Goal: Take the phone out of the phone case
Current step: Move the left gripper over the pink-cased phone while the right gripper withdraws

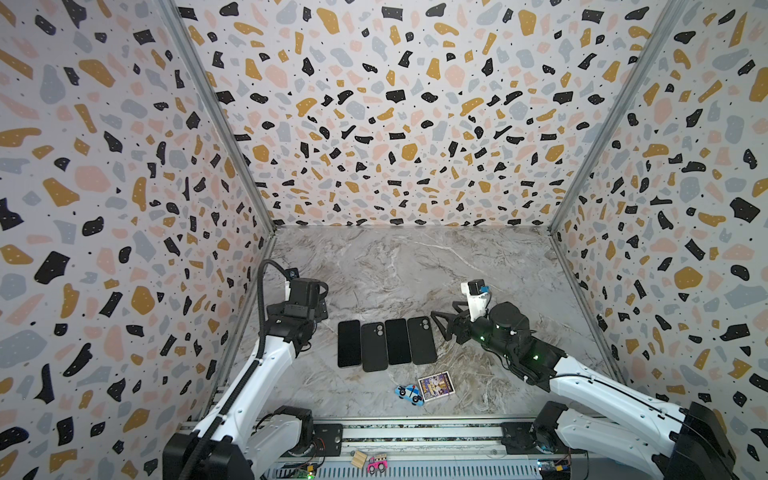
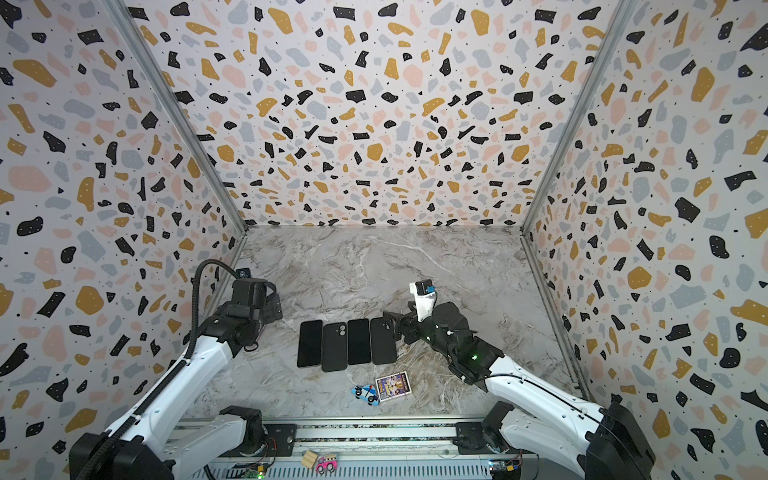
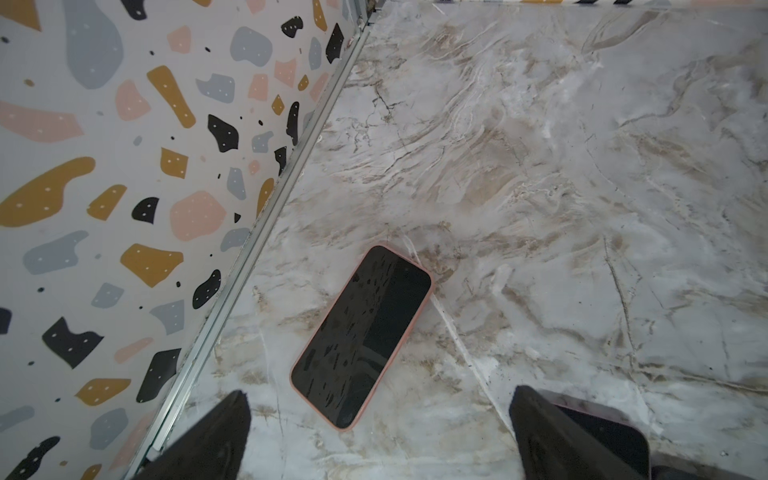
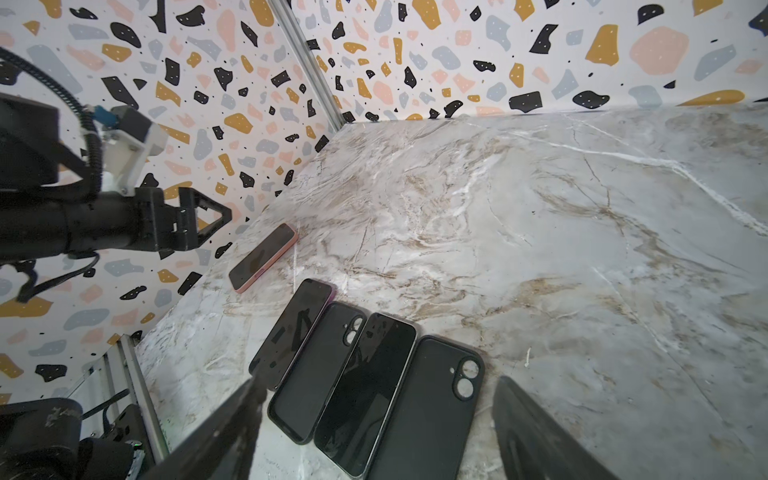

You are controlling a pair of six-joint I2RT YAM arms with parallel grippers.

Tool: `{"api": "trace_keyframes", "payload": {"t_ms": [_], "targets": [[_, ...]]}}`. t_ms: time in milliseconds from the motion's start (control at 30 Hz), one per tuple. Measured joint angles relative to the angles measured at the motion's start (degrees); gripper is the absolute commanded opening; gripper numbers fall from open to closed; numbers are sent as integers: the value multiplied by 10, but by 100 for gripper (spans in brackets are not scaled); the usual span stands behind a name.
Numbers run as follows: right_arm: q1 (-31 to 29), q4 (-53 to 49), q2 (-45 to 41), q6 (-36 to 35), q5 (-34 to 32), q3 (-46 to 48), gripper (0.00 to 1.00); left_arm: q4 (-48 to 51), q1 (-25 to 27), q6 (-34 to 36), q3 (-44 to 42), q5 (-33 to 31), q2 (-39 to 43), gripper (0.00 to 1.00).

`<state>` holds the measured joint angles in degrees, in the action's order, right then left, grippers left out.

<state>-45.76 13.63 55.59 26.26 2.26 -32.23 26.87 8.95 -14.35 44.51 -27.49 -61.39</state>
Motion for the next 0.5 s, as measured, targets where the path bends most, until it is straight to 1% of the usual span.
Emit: {"api": "trace_keyframes", "payload": {"t_ms": [200, 367, 500], "targets": [[13, 49, 16, -6, 28, 16, 88, -3, -8, 72, 28, 18, -84, 100], [44, 87, 38, -6, 60, 28, 87, 6, -28, 97, 52, 35, -173, 100], [67, 118, 43, -2, 85, 42, 87, 14, -60, 108, 52, 73, -208, 100]]}}
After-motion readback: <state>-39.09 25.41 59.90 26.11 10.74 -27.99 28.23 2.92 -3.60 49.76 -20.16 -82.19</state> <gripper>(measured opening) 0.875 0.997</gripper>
